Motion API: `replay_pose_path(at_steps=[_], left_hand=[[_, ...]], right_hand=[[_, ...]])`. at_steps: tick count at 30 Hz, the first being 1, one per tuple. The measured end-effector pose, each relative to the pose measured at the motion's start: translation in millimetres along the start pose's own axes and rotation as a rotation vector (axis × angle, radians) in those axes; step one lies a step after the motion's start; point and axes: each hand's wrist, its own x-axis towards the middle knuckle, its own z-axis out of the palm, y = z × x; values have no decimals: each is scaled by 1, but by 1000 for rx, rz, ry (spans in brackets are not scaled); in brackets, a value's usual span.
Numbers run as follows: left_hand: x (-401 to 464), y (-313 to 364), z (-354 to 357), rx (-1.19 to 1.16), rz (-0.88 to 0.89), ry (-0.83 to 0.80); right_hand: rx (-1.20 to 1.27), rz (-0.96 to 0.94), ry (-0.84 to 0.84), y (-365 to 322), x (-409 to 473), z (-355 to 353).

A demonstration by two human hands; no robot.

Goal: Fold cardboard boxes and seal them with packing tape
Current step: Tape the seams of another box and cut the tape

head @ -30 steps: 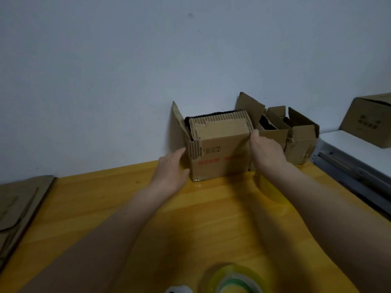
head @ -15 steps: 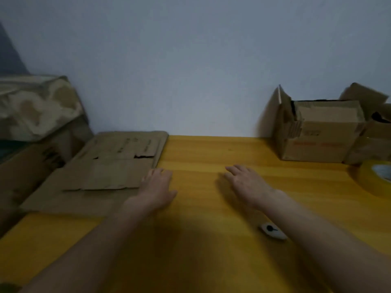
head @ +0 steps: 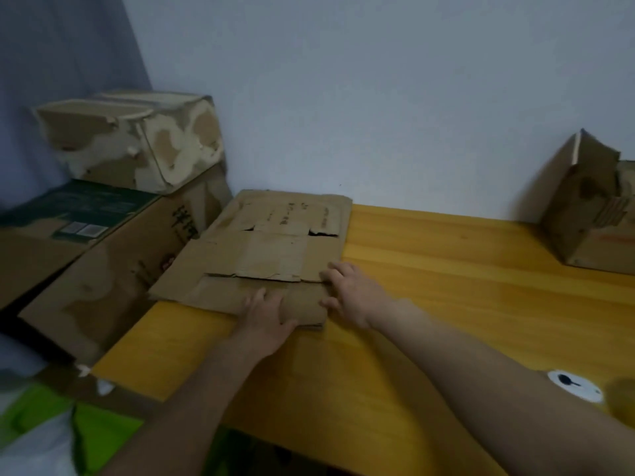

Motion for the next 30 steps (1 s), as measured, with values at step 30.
replay_pose_path(at_steps=[30], left_hand=[[-22, 16, 14, -226, 250, 603]], right_hand=[[-582, -141, 374, 55, -27, -41]])
